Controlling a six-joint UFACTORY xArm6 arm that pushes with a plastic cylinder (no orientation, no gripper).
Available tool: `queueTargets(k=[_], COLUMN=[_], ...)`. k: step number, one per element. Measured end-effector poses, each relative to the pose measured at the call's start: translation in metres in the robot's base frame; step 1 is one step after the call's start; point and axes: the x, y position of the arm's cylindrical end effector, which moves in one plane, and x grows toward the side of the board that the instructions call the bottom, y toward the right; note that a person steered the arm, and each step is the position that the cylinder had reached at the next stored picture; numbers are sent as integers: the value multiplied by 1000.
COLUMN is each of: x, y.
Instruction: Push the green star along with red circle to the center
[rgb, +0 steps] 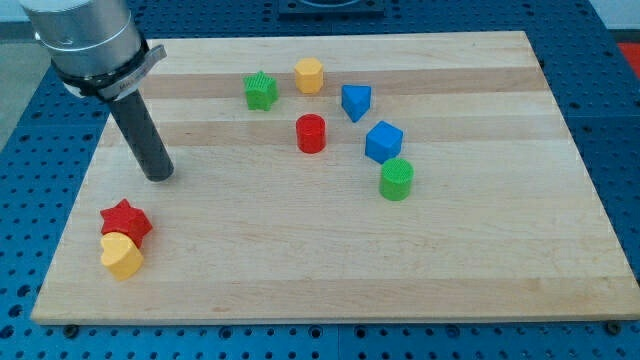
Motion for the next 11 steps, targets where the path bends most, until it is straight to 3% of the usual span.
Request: queueTargets(k=[1, 3, 4, 7, 9, 11], x=[-24, -134, -154, -146, -90, -58], y=[1, 25, 49, 120, 140, 199])
